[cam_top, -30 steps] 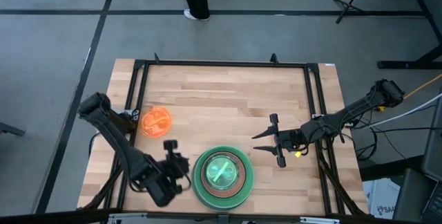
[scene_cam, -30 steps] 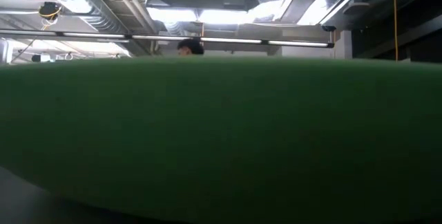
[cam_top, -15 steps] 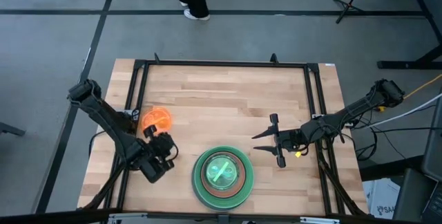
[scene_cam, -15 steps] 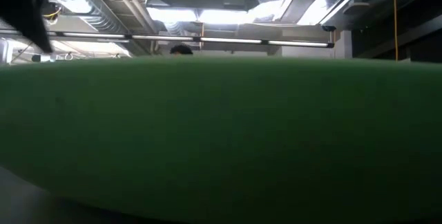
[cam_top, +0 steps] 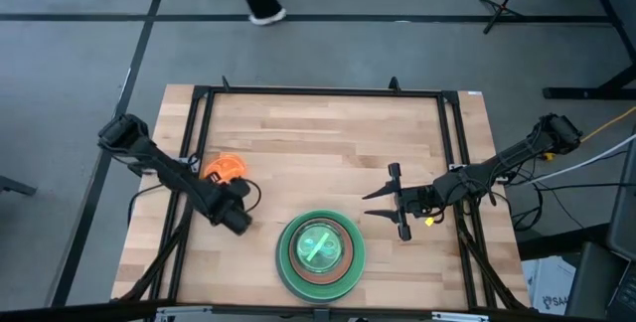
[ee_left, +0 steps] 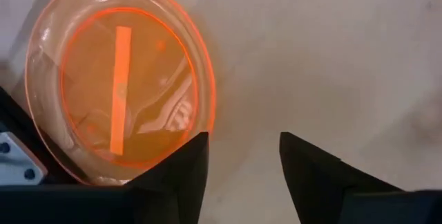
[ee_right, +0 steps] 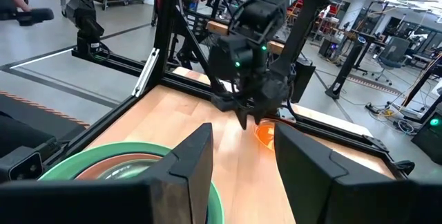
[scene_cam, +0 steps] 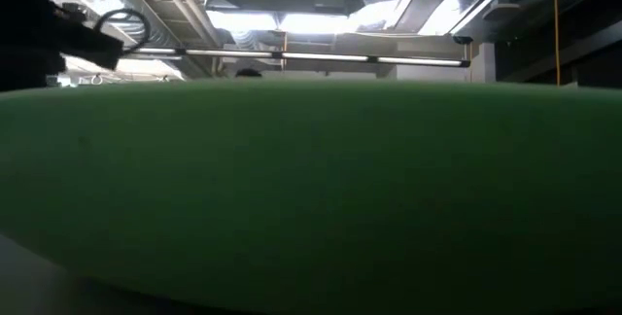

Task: Stack plastic plates
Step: Stack the orange plate on top of the light green plate

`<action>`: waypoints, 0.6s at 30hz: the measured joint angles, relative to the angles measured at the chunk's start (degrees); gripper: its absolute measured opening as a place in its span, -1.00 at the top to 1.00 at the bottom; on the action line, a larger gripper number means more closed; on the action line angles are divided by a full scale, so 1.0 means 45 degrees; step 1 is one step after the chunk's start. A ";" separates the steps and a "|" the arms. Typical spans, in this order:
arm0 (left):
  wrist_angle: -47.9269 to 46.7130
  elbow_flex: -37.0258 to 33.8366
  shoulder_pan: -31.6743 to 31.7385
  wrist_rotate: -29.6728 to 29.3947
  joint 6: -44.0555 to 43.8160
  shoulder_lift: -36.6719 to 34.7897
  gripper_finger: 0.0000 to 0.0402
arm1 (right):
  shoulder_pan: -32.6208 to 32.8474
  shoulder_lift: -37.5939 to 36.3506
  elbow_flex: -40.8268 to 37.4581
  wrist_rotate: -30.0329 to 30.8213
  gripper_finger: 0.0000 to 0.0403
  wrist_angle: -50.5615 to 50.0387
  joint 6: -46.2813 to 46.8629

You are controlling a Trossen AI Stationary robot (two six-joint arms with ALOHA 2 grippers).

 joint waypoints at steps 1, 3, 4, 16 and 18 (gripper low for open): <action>0.0137 -0.0130 0.0135 -0.0071 0.0018 0.0000 0.14 | 0.0000 0.0001 0.0000 0.0000 0.26 0.0000 -0.0004; 0.0482 -0.0416 0.0420 -0.0065 0.0274 0.0000 0.14 | 0.0000 0.0000 0.0000 -0.0005 0.26 -0.0014 -0.0004; 0.0685 -0.0573 0.0564 -0.0041 0.0403 0.0000 0.14 | 0.0000 -0.0001 0.0000 -0.0005 0.26 -0.0030 -0.0004; 0.1455 -0.1891 0.1795 -0.0773 0.0900 0.0010 0.16 | -0.0001 0.0000 0.0000 -0.0003 0.26 -0.0042 -0.0004; 0.1840 -0.2111 0.1928 -0.0770 0.1005 0.0010 0.16 | 0.0000 0.0001 0.0000 -0.0005 0.26 -0.0053 -0.0009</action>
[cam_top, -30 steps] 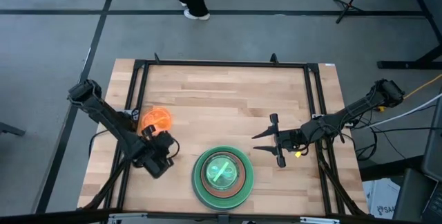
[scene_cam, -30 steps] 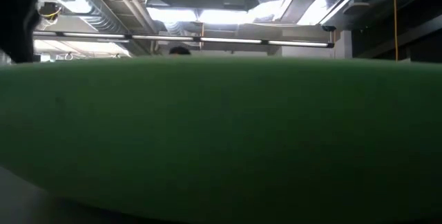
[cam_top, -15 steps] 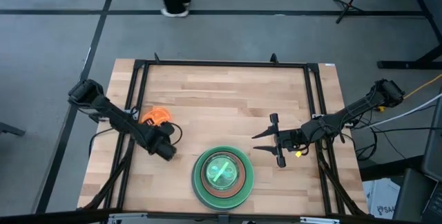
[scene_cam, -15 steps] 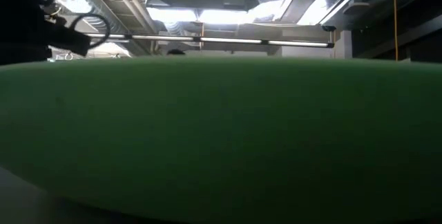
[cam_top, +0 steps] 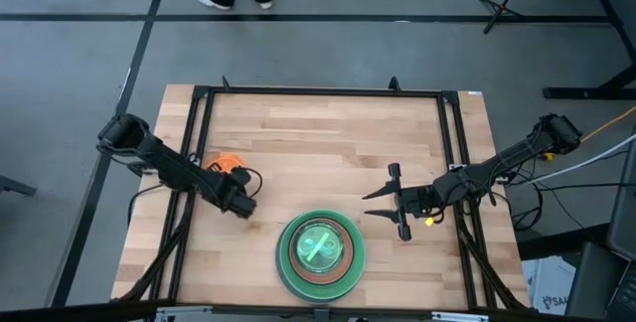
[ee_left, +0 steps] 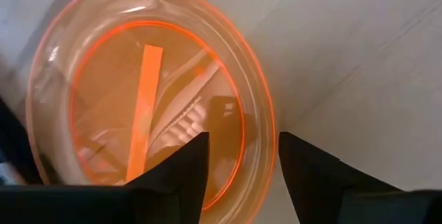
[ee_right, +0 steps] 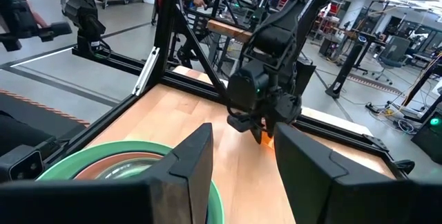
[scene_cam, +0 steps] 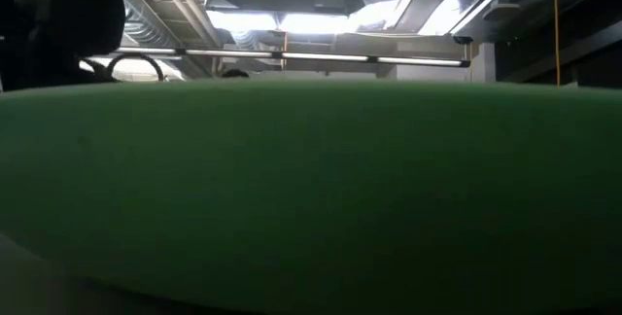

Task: Stack plastic plates
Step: Stack the orange plate on top of the light green plate

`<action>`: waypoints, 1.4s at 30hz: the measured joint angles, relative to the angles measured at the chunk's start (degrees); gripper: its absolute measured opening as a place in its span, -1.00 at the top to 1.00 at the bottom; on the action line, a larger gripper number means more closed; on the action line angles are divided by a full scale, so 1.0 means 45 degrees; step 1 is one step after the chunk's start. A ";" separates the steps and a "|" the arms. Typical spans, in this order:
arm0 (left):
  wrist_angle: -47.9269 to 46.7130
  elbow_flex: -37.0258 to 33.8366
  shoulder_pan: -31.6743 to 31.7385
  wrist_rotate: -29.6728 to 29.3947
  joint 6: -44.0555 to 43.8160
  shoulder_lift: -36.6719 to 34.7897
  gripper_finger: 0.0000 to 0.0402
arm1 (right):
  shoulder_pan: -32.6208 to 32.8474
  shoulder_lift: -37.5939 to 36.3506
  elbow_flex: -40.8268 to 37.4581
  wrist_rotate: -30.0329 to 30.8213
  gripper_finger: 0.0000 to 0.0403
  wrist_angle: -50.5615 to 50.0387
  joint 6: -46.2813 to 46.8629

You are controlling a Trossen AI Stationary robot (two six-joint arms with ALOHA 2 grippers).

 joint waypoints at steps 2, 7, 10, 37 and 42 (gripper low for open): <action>0.0296 -0.0210 0.0113 -0.0005 0.0005 0.0000 0.16 | -0.0002 0.0000 0.0000 0.0005 0.26 -0.0063 -0.0001; 0.0484 -0.0421 0.0193 0.0004 0.0010 -0.0039 0.18 | 0.0000 0.0000 0.0000 0.0005 0.26 -0.0087 0.0000; 0.0494 -0.0432 0.0189 0.0024 0.0010 -0.0034 0.26 | 0.0000 0.0000 0.0000 0.0005 0.26 -0.0095 0.0000; 0.1022 0.0327 -0.0112 0.0024 0.1368 0.0029 0.99 | -0.0004 -0.0004 0.0000 0.0005 0.26 -0.0097 -0.0001; 0.0651 0.1242 -0.0450 -0.0125 0.1686 0.0029 0.99 | -0.0005 -0.0001 0.0000 0.0005 0.26 -0.0101 0.0000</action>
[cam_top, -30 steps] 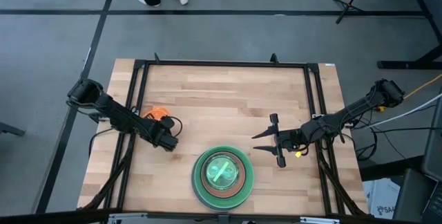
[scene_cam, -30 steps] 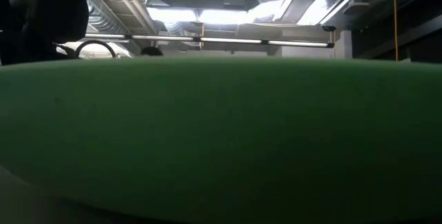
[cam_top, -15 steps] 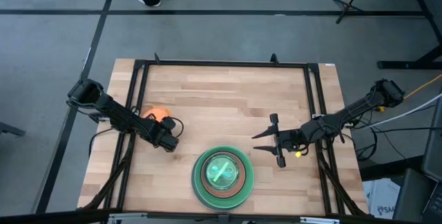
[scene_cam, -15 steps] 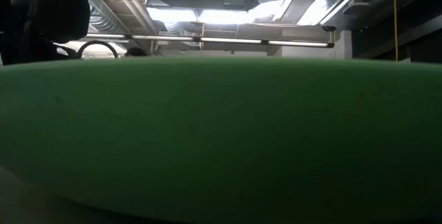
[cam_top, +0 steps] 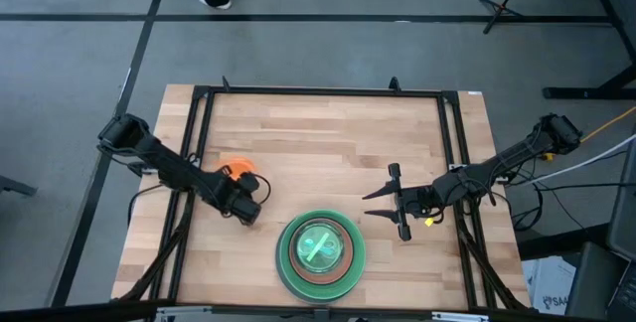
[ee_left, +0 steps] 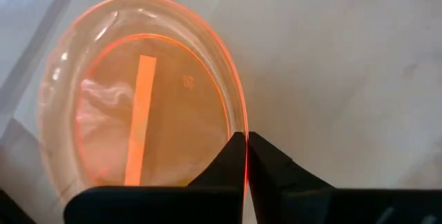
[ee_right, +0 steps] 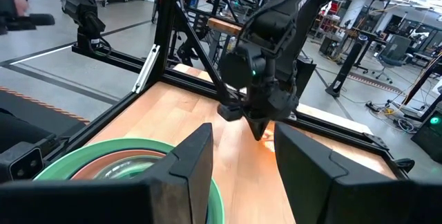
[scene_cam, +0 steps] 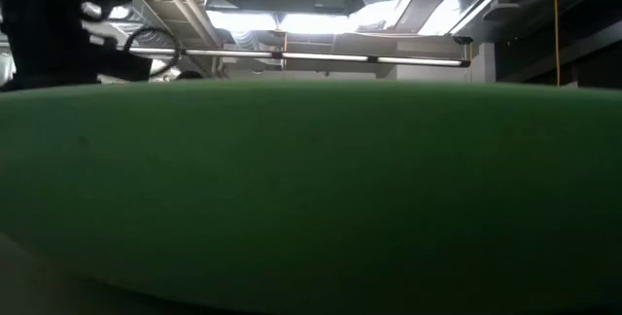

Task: Stack plastic plates
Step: Stack the orange plate on top of the light green plate

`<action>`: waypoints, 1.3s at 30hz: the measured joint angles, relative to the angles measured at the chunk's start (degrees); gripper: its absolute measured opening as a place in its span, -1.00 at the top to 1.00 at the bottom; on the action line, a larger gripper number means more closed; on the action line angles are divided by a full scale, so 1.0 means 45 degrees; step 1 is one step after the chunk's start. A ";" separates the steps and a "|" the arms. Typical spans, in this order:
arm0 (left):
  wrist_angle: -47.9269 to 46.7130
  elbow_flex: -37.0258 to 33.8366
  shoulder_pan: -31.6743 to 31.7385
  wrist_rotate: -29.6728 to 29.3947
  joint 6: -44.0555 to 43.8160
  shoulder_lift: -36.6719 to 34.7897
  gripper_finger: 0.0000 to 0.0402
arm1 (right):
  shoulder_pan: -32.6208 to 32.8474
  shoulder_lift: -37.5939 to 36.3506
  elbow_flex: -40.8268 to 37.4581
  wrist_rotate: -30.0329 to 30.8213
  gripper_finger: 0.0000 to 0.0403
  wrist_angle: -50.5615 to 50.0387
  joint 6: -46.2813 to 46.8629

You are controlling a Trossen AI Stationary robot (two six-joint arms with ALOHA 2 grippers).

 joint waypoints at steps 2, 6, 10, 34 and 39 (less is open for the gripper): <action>-0.0108 0.0403 -0.0195 -0.0266 0.0036 0.0000 0.98 | 0.0005 0.0001 0.0000 0.0000 0.26 -0.0001 0.0000; -0.0087 0.1275 -0.0688 -0.0939 0.0659 -0.0005 0.98 | 0.0004 -0.0001 0.0000 0.0000 0.26 -0.0063 0.0000; 0.0046 0.2126 -0.1263 -0.1596 0.1662 -0.0005 0.98 | 0.0001 0.0001 0.0000 -0.0004 0.26 -0.0059 0.0000; 0.8342 0.3591 -0.2980 -0.1341 0.8427 0.0560 0.98 | 0.0001 0.0001 0.0005 -0.0001 0.26 -0.0049 0.0000; 0.8887 0.3587 -0.2994 -0.1159 0.8628 0.1141 0.98 | 0.0000 0.0000 0.0005 0.0000 0.26 -0.0058 0.0000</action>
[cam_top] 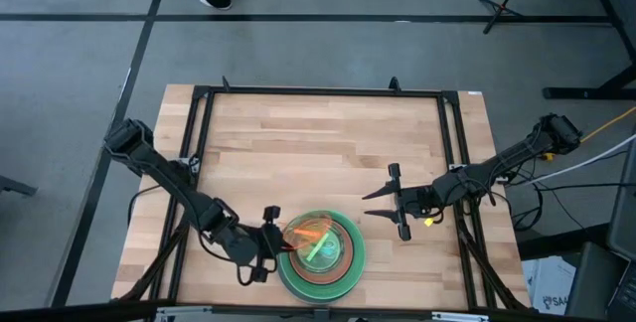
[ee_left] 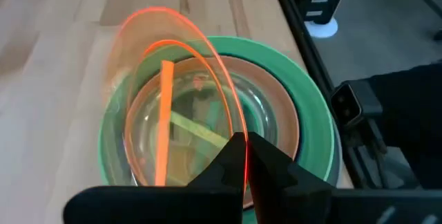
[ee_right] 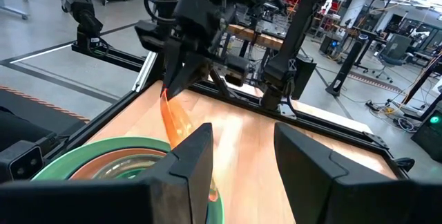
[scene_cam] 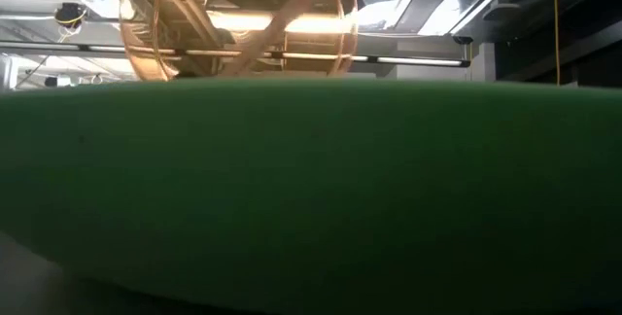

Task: Stack plastic plates
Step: Stack the orange plate on top of the light green plate

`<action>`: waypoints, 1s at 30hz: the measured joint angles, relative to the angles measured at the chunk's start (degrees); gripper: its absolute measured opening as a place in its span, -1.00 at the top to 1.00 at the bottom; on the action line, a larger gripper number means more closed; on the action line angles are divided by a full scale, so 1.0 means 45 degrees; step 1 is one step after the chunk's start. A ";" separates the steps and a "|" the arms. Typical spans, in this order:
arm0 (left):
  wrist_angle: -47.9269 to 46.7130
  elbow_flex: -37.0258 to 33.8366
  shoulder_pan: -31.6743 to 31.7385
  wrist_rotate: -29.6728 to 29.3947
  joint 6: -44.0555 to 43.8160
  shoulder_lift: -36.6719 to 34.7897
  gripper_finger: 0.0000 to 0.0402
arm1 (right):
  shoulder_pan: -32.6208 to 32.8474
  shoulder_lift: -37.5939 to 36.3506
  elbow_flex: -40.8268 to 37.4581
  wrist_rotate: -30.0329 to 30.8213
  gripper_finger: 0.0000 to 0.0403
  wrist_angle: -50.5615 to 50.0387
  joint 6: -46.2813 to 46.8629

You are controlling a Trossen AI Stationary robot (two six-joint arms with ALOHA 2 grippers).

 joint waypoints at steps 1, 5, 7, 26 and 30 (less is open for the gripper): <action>0.0223 0.0000 0.0002 0.0063 0.0007 0.0121 0.98 | 0.0004 0.0000 0.0000 -0.0004 0.26 -0.0001 0.0000; 0.0717 0.0328 0.0004 0.0345 0.0031 0.0588 0.98 | 0.0000 0.0001 0.0000 0.0000 0.26 0.0004 -0.0003; 0.0758 0.0723 0.0000 0.0415 0.0032 0.0901 0.98 | 0.0000 -0.0003 0.0000 0.0000 0.26 0.0005 -0.0005; 0.0566 0.1603 0.0142 0.0643 0.0507 0.2949 0.98 | 0.0005 -0.0004 0.0000 0.0000 0.26 -0.0006 0.0000; 0.0460 0.1603 0.0326 0.0648 0.0490 0.2951 0.98 | 0.0000 0.0001 0.0000 0.0000 0.26 -0.0003 0.0000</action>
